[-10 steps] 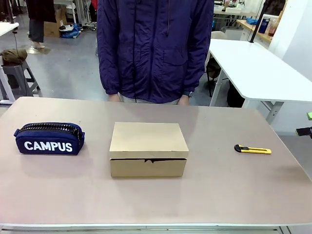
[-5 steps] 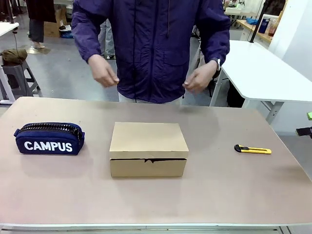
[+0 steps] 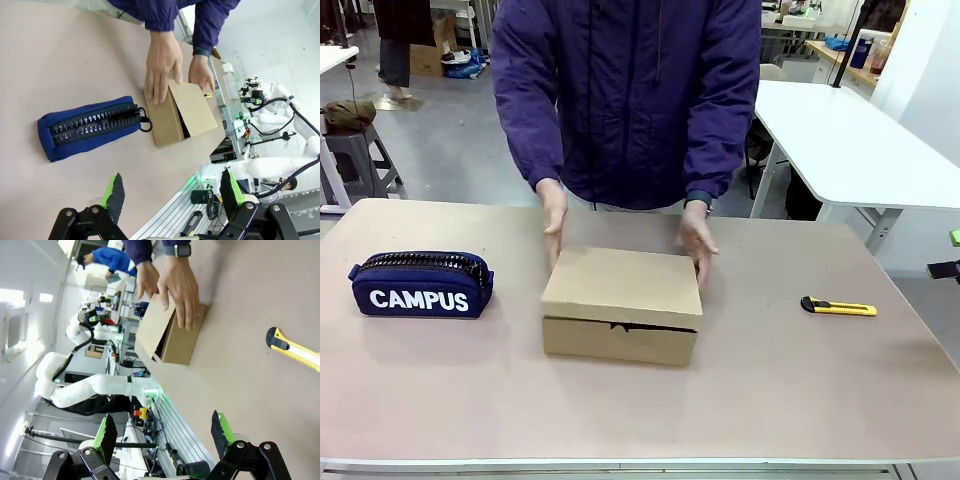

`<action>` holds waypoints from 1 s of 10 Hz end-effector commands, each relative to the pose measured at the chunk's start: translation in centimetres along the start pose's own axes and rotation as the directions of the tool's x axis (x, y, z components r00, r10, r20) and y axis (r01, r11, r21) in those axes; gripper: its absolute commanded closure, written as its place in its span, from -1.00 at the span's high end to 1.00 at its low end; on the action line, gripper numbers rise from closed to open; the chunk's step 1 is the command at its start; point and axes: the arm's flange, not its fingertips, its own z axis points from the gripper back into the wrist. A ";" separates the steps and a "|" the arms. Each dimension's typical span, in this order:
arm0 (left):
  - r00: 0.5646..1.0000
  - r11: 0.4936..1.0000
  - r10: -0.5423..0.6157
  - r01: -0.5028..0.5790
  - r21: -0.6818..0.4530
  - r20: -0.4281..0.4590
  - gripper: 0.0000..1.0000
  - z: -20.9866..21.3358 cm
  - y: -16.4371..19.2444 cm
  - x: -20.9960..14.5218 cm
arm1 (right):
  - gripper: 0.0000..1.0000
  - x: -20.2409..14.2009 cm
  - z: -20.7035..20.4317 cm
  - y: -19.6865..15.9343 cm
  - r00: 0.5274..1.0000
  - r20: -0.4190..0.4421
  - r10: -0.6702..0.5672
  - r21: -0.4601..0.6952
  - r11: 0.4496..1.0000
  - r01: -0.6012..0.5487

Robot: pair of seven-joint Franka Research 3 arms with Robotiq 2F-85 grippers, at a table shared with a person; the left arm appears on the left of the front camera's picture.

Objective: Pack the item into the box.
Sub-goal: Close the Mailer Box.

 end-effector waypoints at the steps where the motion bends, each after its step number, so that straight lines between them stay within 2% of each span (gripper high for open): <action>1: 1.000 1.000 -0.001 0.001 -0.011 0.011 1.00 0.1 -0.3 0.0 | 1.00 -0.2 -0.1 0.0 1.000 0.003 0.026 0.015 1.000 -0.026; 10: 1.000 1.000 -0.001 0.001 -0.011 0.011 1.00 0.1 -0.3 0.0 | 1.00 -0.2 -0.1 0.0 1.000 0.003 0.026 0.015 1.000 -0.026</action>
